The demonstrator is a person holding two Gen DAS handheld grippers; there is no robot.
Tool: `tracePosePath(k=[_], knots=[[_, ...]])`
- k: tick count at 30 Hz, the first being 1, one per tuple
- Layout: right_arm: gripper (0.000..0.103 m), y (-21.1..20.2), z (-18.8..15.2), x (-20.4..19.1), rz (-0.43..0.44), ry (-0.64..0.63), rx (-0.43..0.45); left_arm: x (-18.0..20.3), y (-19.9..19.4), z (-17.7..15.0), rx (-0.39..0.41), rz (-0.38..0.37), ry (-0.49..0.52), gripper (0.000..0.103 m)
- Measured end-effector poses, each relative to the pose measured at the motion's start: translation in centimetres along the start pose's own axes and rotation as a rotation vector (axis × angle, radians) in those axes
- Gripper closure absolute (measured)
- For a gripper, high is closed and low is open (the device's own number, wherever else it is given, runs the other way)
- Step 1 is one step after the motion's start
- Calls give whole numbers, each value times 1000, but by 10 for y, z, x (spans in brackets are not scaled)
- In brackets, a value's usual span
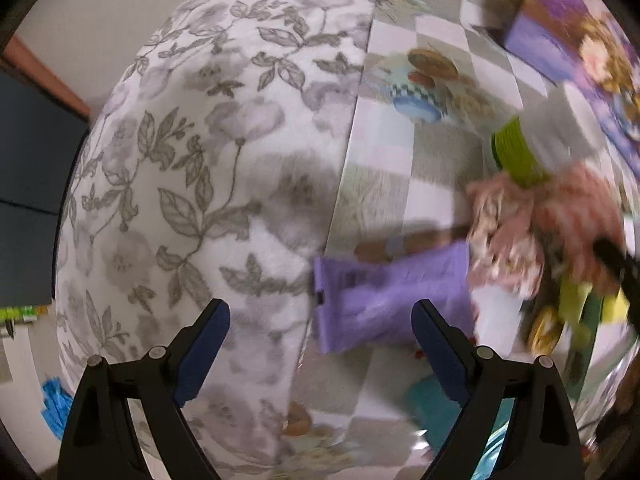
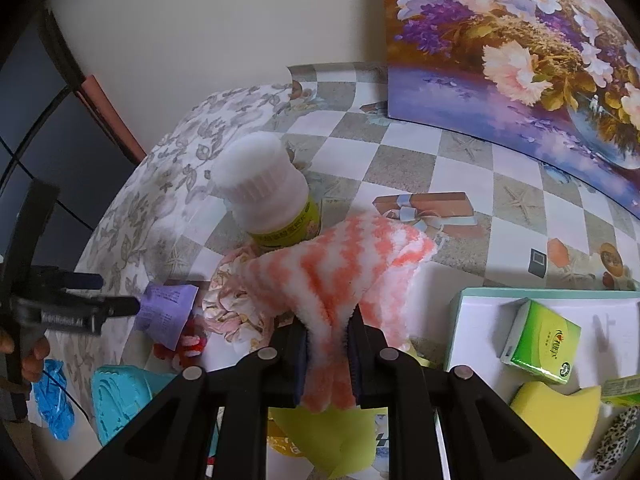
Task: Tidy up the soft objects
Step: 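Lift the striped cloth with the right gripper while the left gripper grasps the purple packet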
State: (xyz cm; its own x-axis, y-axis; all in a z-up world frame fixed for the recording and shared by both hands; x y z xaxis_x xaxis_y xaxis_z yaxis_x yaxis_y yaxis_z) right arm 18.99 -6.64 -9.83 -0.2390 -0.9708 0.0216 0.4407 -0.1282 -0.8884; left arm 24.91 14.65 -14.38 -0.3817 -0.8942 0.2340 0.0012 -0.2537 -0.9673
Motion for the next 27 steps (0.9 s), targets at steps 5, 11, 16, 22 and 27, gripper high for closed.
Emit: tracePosePath(k=[5,11,16,22,27], knots=[[85,2,-2,0,-11,-6,-7,-9,17,-21,-57,6,64,11],[85,2,-1,4,-22,-5,-8,-13,35,-9,-51,-21,54,11],[85,5,-3,4,-26,-11,-14,-19,40,13,-21,10,54,11],[85,9,-4,4,-26,-10,-21,-23,44,32,4,-19,31,11],[88,9,-4,5,-17,-1,-23,2,43,48,15,-77,23,20]])
Point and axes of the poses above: each gripper's, at about its wrist camera, not at the fingertips, and y roughly the way its jaws point, x to its right, z to its top, the point moved 9 cm from there along y, roughly the way its jaws point, and after that the axes turned 15 degrees about -z, right-handed, at the moved point
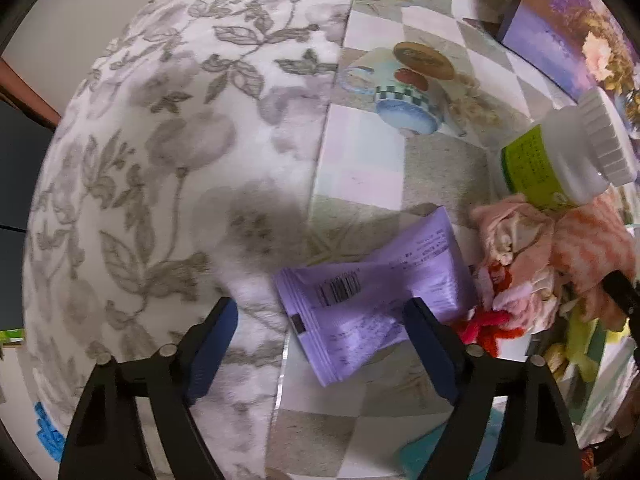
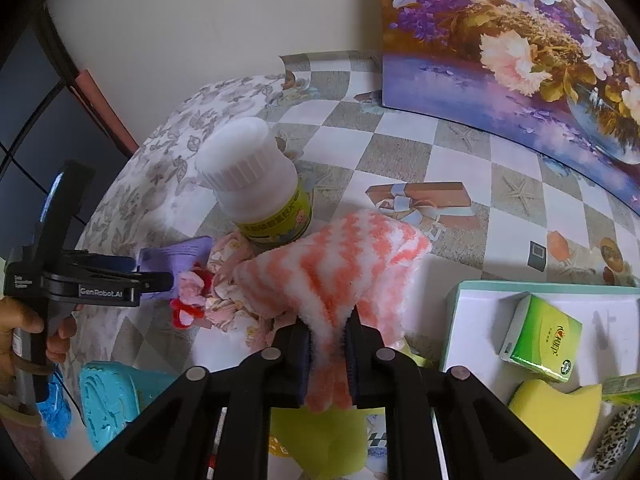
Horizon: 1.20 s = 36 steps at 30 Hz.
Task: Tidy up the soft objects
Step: 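Lift the striped cloth with the right gripper while the left gripper grasps the purple packet, then carry the purple packet in the left gripper and striped cloth in the right over the tray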
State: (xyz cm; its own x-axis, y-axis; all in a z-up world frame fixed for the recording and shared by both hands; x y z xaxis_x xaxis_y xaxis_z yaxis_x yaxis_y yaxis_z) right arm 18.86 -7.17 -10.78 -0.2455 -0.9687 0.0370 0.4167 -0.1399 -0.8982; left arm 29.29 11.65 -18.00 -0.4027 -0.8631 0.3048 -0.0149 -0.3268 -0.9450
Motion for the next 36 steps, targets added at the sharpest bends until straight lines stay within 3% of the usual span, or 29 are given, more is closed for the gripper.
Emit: tracePosePath(k=[4,7,10,12,18,28,36], knots=[[88,-2,1,1,0,4,4,11,1,-4,3,-32,4,26],[88,-4,0,0,-1,5,3,20,-5,-9,18,-54,8,40],[88,-6,0,1,3,8,4,19,-11,-12,41,-30,-6,50],[88,-9,0,1,5,13,6,14,-17,-13,63,-26,-29,63],[91,-25,1,4,16,34,27,1,-37,-19,146,-91,-111,83],[91,-86,11,25,20,91,129,-3,-92,-30,298,-152,-218,90],[91,-144,16,60,-24,145,216,36,-160,-28,449,-188,-215,91]])
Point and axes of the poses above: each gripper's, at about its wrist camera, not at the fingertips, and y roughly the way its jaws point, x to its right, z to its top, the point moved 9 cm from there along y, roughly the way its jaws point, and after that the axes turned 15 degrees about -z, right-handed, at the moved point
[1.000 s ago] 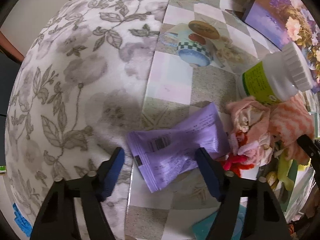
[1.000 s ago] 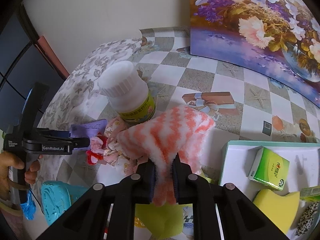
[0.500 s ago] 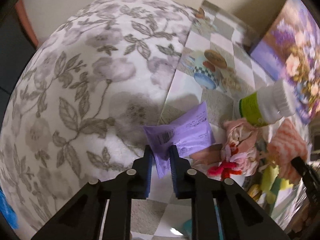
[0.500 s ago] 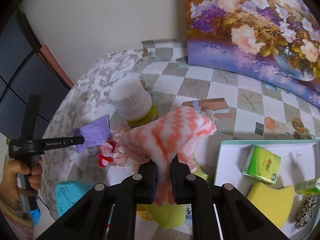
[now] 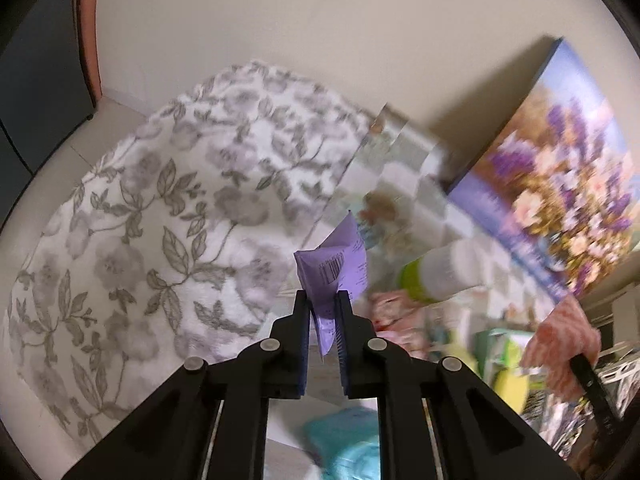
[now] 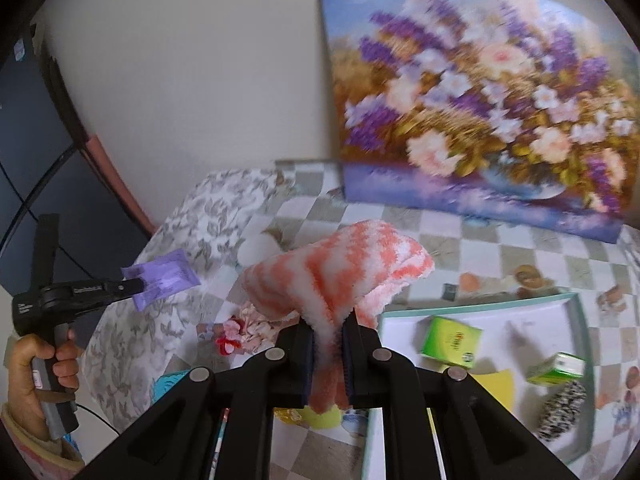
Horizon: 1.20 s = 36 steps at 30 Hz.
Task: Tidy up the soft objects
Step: 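Carry the purple packet in the left gripper and striped cloth in the right over the tray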
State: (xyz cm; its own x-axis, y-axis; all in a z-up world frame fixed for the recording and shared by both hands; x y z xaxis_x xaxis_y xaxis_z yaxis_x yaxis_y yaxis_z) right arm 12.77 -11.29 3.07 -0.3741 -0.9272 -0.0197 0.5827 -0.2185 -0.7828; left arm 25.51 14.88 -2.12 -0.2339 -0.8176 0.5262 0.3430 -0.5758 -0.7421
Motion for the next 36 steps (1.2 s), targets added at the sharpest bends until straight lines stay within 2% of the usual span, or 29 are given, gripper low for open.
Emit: tracePosePath(k=[4,8,15,20,26,31,36], knots=[[91,-21,6,21,-35,25,26,38,-21,1,49,-9,35,91],[91,-39,10,46,-81,54,48,86,-34,-4,92,-52,77,91],[91,-63,11,96,-130,122,72,168,-32,-30,101,-114,166,91],[91,-76,8,139,-180,176,77,214,-12,-57,60,-169,205,91],[91,-82,-6,192,-267,229,50,259,24,-99,-33,-234,237,91],[91,-80,-21,227,-303,279,15,280,53,-132,-105,-234,282,91],[91,-79,-32,240,-316,294,-8,294,75,-163,-177,-226,334,90]])
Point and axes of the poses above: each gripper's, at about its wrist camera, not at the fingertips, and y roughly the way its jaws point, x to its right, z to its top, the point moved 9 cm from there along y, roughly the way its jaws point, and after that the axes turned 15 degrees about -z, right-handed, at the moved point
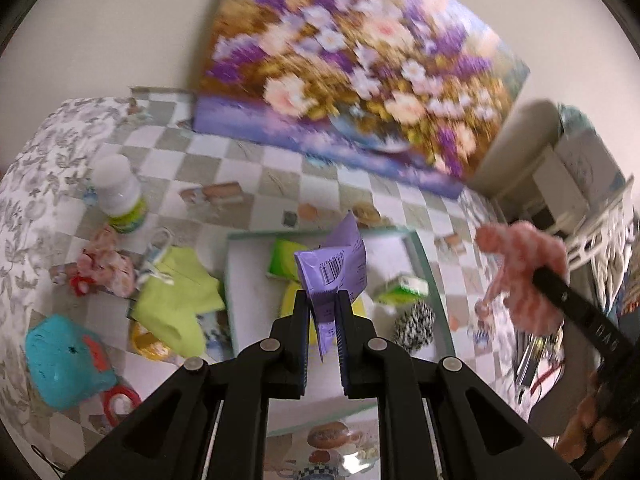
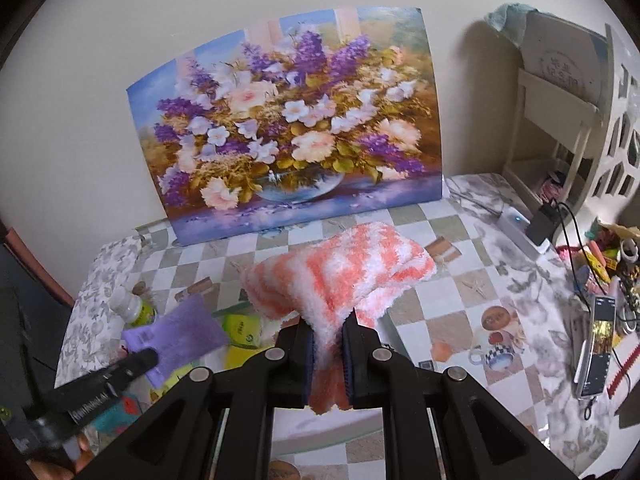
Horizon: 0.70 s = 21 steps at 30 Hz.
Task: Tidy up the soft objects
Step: 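Carry the purple packet in the left gripper and striped cloth in the right over the tray, then open the left gripper to drop the purple packet in the tray while the right releases the cloth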
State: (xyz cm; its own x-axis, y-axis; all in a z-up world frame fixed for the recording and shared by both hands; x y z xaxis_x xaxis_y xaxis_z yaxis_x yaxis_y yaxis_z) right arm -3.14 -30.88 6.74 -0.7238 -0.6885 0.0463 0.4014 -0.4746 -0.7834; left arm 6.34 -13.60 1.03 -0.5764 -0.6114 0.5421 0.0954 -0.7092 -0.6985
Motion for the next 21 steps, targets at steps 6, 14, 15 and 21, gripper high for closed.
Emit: tracePosePath(k=[6,14,15,21], knots=[[91,36,-38,-3,-18,-51,-138,-1,37,-33,-117,-32,-39,90],[91,73,-86,-19,-11,-116,-283,-22,67,-73,-239,-7,-108,90],[91,77,-90,-21,-9,-125,-297,-26,69,-75,-245,5,-112,90],[90,99,-111,-30,-8,-156,-373,-45,79,-83,-279,62,-133,89]])
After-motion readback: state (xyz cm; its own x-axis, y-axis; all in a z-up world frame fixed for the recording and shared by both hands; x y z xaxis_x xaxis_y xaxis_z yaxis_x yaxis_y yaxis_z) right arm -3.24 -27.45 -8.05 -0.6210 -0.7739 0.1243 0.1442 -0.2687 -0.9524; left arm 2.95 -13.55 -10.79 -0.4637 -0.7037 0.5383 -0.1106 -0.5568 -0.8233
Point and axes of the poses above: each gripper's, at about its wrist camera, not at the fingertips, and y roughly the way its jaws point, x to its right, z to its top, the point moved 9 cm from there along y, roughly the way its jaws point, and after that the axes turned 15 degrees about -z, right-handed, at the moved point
